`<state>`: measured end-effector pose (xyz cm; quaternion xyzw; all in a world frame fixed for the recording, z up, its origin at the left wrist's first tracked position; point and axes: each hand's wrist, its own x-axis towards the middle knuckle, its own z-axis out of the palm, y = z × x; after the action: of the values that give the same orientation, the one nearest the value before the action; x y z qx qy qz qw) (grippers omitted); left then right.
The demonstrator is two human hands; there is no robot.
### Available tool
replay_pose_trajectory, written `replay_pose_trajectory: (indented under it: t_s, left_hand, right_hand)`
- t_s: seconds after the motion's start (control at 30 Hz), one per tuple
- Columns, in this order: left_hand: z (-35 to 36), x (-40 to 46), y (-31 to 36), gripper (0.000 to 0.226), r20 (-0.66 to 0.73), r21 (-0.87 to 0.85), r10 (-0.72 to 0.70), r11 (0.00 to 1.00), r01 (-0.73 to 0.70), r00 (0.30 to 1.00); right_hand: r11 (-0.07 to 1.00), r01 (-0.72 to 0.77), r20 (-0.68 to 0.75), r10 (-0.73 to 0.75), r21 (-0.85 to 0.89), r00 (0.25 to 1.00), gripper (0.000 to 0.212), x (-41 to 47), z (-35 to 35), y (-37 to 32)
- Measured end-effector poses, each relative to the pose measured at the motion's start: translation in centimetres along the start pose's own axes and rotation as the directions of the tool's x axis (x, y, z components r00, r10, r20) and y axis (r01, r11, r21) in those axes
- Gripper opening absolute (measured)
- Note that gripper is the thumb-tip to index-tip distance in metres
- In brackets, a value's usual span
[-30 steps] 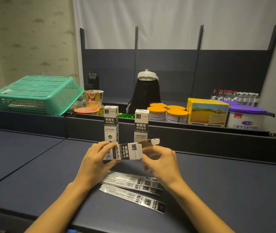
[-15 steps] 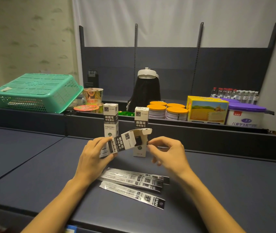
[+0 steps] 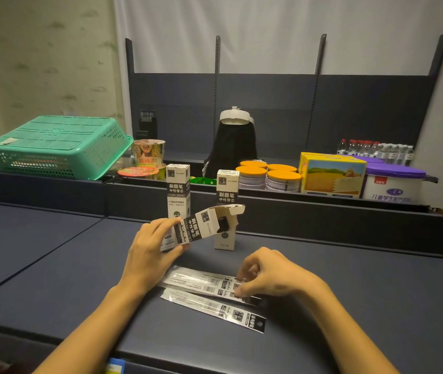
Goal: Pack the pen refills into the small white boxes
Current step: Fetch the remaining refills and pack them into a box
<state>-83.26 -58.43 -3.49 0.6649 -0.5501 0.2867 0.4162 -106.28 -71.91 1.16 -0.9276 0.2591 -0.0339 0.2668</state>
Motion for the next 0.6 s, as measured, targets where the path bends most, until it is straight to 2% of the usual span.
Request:
replay_pose_trajectory:
  t_s: [0.27,0.4,0.5,0.6]
  left_hand:
    - [-0.03,0.08,0.08,0.064,0.002,-0.004,-0.018,1.0,0.018,1.0]
    - [-0.04,-0.03,0.01,0.066,-0.003,-0.011,-0.031,0.999,0.031,1.0]
    - [-0.03,0.03,0.03,0.065,-0.009,-0.012,-0.033,0.999,0.033,0.999]
    - [-0.07,0.0,-0.24,0.064,-0.024,-0.024,-0.064,0.998,0.063,0.998]
  right_hand:
    - [1.0,-0.012,-0.007,0.012,-0.003,1.0,0.021,0.14,0.28,-0.26]
    - [0.996,0.03,-0.051,-0.026,0.085,0.998,0.017,0.0,0.01,-0.48]
    - [0.986,0.088,-0.14,-0.067,0.145,0.988,0.01,-0.01,-0.11,-0.42]
    - [0.923,0.205,-0.25,-0.125,0.325,0.96,0.009,-0.37,-0.62,-0.59]
